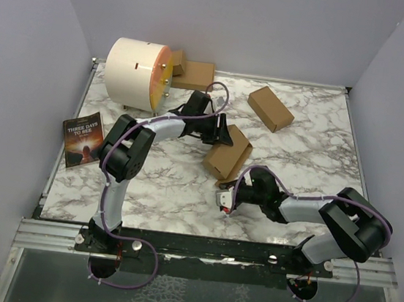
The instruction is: Fold the paper box
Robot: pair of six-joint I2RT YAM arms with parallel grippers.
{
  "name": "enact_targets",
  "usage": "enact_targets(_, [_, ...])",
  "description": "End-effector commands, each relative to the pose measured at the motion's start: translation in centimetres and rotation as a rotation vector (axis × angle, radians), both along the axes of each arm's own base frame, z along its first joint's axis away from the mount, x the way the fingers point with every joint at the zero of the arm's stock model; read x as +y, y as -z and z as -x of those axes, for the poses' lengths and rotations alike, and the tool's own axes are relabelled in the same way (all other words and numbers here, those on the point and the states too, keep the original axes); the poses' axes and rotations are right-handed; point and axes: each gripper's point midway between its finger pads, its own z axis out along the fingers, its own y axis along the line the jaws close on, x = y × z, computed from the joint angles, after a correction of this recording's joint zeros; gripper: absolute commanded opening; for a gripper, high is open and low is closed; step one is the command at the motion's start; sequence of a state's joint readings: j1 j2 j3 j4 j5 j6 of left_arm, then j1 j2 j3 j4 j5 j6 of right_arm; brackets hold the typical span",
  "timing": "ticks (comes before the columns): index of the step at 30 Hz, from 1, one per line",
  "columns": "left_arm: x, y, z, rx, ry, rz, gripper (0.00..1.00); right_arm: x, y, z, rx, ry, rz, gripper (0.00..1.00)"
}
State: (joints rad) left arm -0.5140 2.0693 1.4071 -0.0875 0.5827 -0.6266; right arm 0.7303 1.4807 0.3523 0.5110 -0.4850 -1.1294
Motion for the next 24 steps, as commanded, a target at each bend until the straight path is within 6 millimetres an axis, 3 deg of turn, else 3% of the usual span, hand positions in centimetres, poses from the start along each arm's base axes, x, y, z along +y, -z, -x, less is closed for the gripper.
enact_targets(1, [2.8, 5.6, 2.4, 0.131, -0.054, -0.133, 0.18, 0.1, -0.9, -0.7, -0.024, 0.038, -0.03, 0.05])
enact_targets(24, [4.0, 5.6, 2.2, 0.146, -0.081, -0.093, 0.18, -1.2, -1.0, -0.2, 0.143, 0.071, -0.026, 0.01])
